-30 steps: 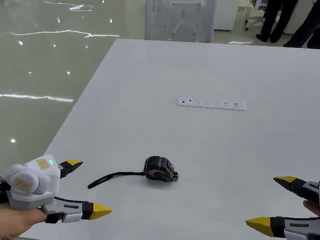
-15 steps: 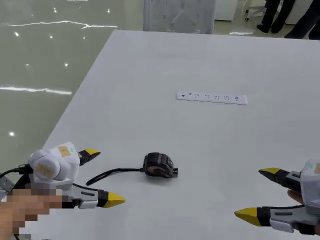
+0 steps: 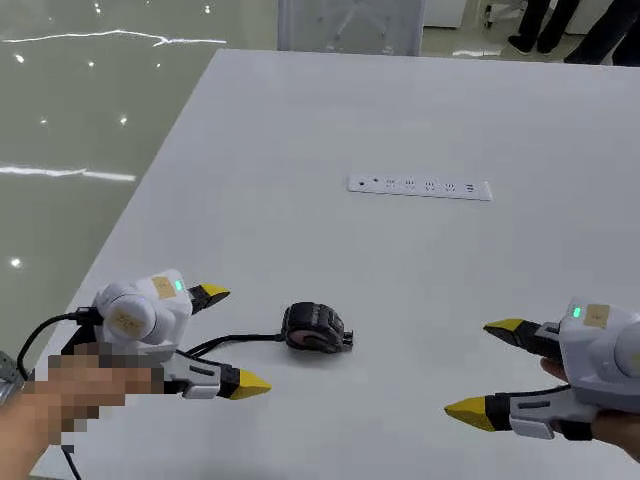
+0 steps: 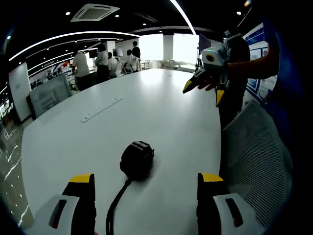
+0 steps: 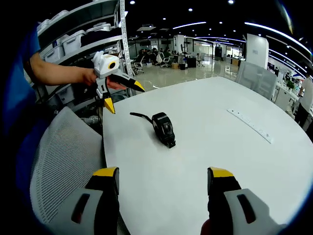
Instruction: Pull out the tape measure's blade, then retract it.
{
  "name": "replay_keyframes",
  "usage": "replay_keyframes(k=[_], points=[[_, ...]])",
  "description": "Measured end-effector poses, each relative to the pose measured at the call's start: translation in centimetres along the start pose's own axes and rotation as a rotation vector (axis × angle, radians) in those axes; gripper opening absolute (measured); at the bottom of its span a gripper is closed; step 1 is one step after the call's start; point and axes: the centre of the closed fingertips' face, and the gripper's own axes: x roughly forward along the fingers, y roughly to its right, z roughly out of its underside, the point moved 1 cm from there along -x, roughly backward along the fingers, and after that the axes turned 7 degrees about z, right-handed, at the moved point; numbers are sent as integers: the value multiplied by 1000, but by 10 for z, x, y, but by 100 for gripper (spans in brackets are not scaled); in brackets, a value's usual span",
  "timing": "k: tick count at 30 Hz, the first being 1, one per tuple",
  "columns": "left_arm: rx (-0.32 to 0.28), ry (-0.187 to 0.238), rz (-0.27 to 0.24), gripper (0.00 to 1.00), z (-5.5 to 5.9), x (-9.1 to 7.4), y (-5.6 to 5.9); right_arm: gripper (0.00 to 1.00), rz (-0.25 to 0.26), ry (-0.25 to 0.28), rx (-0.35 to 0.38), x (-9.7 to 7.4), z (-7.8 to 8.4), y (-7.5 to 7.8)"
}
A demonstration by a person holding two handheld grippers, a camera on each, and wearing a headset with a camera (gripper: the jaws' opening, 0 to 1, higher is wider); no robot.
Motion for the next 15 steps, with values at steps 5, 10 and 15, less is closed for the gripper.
replay_keyframes(k=[5,10,15], points=[[42,-18,34,80,-5,17,-1,68,-23,0,-20,13,-5,-1],[67,-30,62,78,-10,33,-1,66,-49,-4,-38,28,-6,-3],[110,-58,99,77,-12,49,-2,63,-70,-3,-59,42,-11,-4]])
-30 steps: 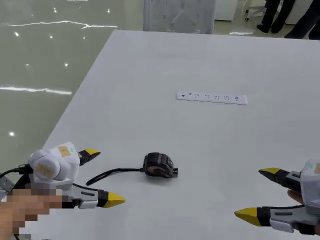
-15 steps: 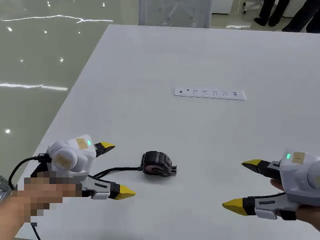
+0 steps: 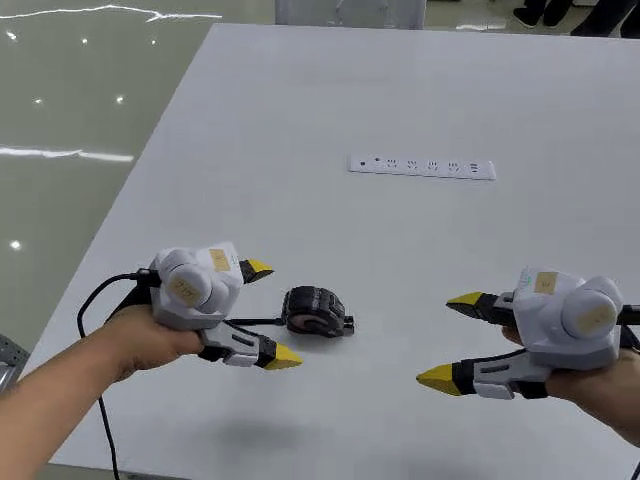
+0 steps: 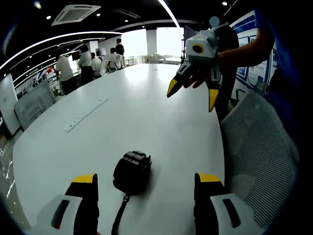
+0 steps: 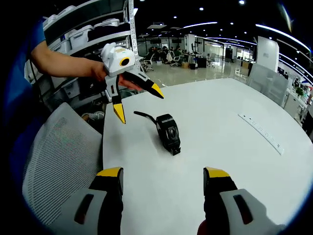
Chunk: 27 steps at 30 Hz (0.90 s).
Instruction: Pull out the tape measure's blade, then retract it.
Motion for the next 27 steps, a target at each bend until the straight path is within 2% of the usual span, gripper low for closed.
replay_keyframes(k=[4,14,19,27], points=[[33,-27,22,76,0,10,-4,62,-21,1,-20,11,-4,-2],[57,-56,63,71,3,29,-12,56,-73,-18,-90,45,-6,-5],[71,-61,68,67,1,37,-17,54,-95,-29,-123,65,-8,-6],[101,-91,83,63,1,52,-24,49,-114,-38,-168,95,-10,-2]])
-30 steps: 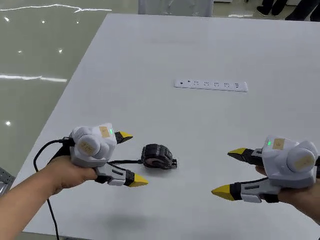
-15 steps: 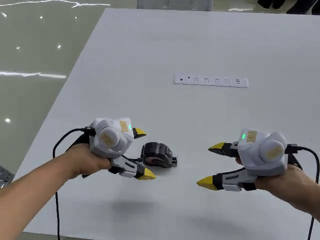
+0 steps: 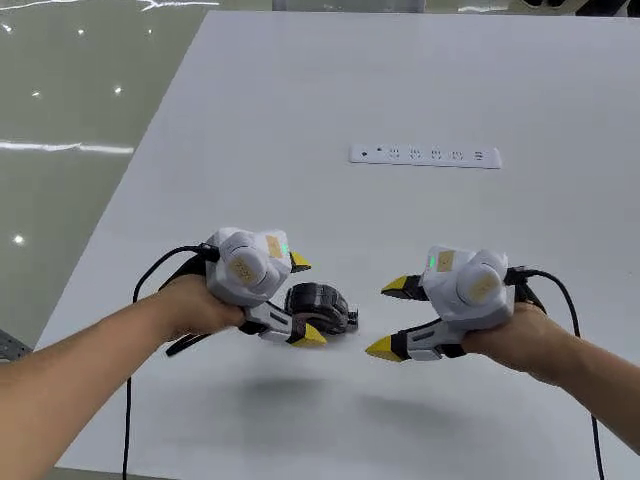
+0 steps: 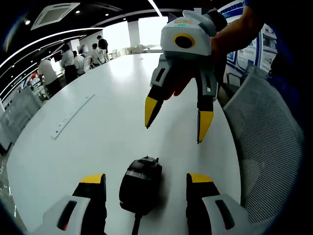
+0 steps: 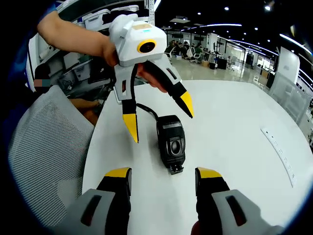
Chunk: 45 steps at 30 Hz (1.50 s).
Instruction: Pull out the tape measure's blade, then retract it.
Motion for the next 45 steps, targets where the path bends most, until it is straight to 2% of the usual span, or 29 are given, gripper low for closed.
replay_keyframes(k=[8,15,22,32,39,45], points=[[45,-41,36,58,3,14,-6,46,-34,-35,-45,22,10,3],[78,-66,73,52,5,21,-4,43,-57,-59,-75,35,18,7],[89,-84,91,46,9,23,-3,40,-84,-63,-86,47,23,11],[99,-108,84,38,12,20,-9,32,-123,-78,-127,59,29,9],[113,-136,103,35,14,19,-7,30,-131,-77,-113,65,32,11],[128,-156,108,32,17,21,-8,22,-124,-71,-121,71,32,14]])
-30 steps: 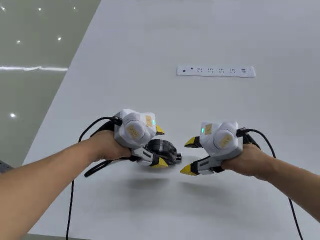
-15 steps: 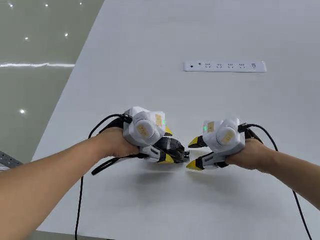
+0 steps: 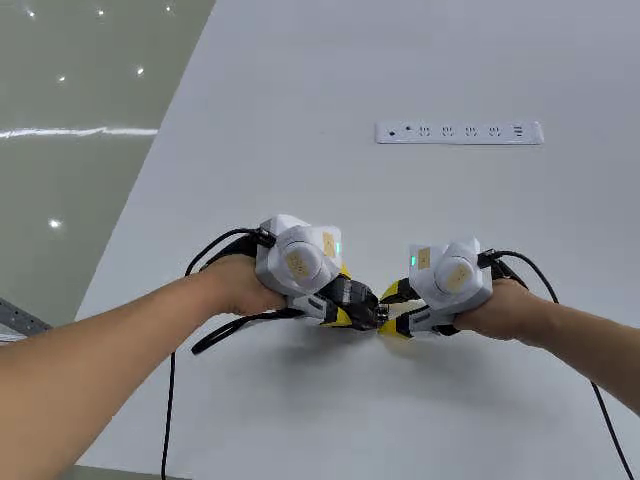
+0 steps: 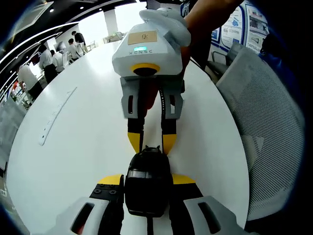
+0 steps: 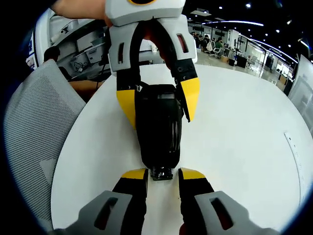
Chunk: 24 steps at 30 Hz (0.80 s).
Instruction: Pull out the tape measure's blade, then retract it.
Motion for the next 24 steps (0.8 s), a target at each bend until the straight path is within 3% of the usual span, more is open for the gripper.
replay_keyframes(k=[19,24], points=[[4,-9,12,31,0,0,-1,14,6,-22,-29,-1,2,-2],[8,-11,14,30,1,0,-1,12,-5,-22,-94,-2,1,-3]])
